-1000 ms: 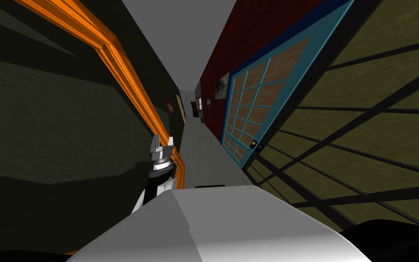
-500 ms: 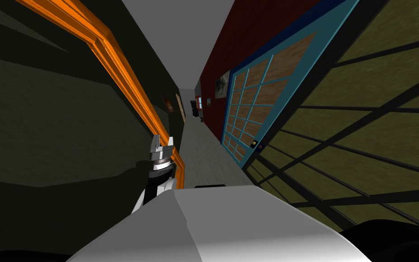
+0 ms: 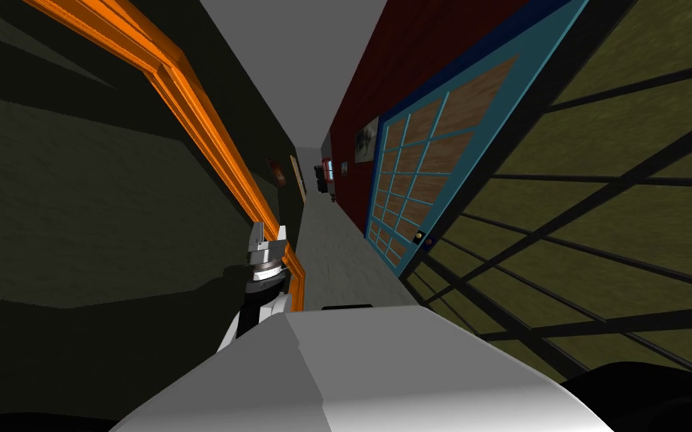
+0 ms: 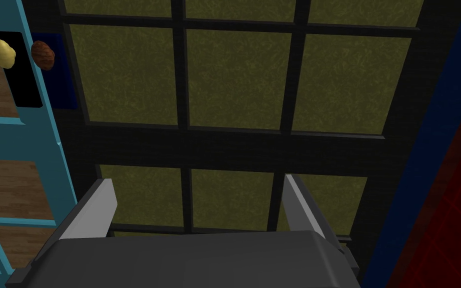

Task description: Push the door open

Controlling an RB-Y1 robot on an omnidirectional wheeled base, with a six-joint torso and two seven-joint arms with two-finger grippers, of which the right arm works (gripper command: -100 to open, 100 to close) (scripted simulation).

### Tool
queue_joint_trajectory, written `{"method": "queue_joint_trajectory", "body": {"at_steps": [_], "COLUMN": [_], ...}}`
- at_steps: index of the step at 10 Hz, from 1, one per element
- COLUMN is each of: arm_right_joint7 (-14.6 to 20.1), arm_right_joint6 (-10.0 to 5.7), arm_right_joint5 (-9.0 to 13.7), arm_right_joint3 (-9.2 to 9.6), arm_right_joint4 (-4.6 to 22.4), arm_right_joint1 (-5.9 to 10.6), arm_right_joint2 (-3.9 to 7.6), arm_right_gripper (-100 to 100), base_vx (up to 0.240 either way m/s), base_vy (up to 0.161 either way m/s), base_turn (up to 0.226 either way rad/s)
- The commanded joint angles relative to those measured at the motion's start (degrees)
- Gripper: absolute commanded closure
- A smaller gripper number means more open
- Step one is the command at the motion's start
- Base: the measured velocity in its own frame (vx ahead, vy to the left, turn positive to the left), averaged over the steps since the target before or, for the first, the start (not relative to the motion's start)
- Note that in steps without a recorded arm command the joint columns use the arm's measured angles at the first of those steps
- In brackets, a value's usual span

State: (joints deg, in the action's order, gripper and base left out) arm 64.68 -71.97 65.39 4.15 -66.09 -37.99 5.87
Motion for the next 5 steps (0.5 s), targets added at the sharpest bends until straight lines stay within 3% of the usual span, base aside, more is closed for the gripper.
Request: {"method": "queue_joint_trajectory", "body": {"at_steps": [1,5], "arm_right_joint7": [0.0,0.0], "arm_right_joint6": [0.0,0.0], "arm_right_joint5": [0.0,0.0], "arm_right_joint3": [-0.01,-0.01], "arm_right_joint4": [0.0,0.0], "arm_right_joint1": [-0.01,-0.01], "arm_right_joint2": [0.0,0.0], "arm_right_gripper": [-100,-100], "base_vx": [-0.006,-0.002], "base_vy": [-0.006,-0.002], "base_turn": [-0.02,-0.008]}}
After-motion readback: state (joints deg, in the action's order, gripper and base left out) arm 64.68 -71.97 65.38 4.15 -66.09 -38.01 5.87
